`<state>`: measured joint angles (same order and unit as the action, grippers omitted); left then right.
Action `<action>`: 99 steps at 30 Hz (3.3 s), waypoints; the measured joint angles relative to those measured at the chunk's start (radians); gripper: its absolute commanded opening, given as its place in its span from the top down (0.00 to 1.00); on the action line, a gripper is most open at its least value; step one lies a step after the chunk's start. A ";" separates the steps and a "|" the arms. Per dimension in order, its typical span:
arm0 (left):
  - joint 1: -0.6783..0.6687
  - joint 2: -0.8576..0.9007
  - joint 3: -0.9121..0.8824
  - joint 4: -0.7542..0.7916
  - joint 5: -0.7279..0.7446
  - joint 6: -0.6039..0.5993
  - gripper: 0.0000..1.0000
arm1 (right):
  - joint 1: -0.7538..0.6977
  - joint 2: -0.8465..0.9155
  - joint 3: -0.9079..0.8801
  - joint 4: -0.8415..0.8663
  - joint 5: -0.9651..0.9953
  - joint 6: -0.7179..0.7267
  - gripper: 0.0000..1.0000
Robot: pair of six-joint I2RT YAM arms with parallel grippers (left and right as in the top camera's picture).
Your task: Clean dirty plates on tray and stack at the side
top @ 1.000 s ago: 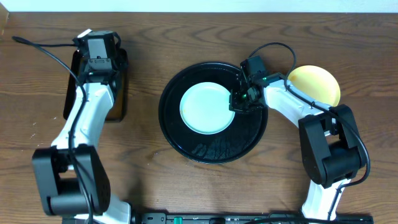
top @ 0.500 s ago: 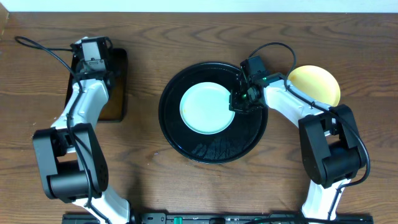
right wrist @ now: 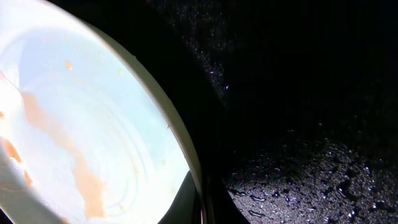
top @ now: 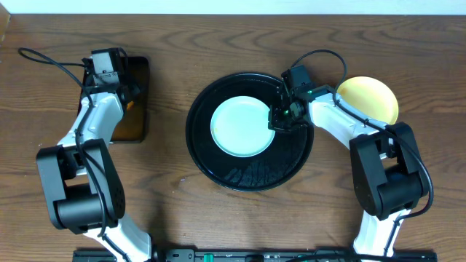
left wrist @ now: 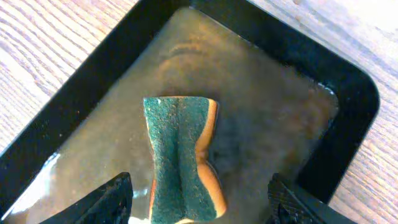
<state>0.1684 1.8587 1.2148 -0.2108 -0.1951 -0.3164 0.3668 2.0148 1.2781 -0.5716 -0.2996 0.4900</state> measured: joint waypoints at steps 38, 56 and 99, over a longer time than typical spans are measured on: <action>0.000 -0.204 -0.008 -0.153 0.013 0.000 0.20 | 0.032 -0.189 0.038 -0.080 0.169 -0.162 0.29; 0.000 -0.204 -0.008 -0.152 0.013 0.000 0.20 | 0.042 0.232 0.435 -0.398 0.065 -0.275 0.60; 0.000 -0.204 -0.008 -0.152 0.013 0.000 0.20 | 0.409 -0.093 0.497 -0.399 1.218 -0.438 0.99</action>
<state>0.1684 1.6547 1.2064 -0.3630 -0.1818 -0.3164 0.7753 1.9221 1.7748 -0.9703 0.9188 0.0521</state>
